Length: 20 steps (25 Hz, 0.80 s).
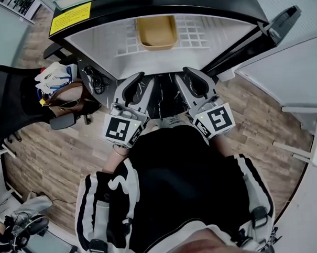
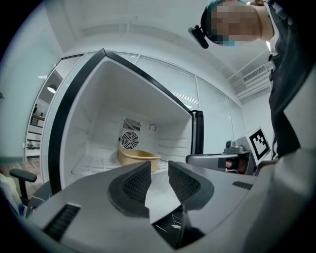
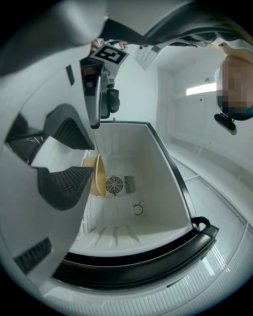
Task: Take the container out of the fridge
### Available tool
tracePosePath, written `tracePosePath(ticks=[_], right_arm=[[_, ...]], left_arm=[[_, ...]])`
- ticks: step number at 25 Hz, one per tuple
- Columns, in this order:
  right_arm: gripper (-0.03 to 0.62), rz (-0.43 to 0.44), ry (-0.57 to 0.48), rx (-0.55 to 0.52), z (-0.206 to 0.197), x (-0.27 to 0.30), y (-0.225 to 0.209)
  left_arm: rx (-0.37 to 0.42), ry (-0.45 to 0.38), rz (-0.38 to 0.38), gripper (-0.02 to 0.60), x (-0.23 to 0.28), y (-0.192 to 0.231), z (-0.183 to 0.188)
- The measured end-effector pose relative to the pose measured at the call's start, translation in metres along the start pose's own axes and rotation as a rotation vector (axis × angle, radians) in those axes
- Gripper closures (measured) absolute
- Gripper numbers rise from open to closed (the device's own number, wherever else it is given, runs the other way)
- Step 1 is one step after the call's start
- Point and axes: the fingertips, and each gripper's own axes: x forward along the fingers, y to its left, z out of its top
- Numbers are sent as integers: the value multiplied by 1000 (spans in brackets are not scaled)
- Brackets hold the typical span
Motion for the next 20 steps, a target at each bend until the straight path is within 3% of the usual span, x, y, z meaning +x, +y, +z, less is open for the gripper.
tracePosePath(ticks=[20], right_arm=[[441,9,36,-11,-2,31,-27]], left_arm=[[12,18,18,426,28,26,-5]])
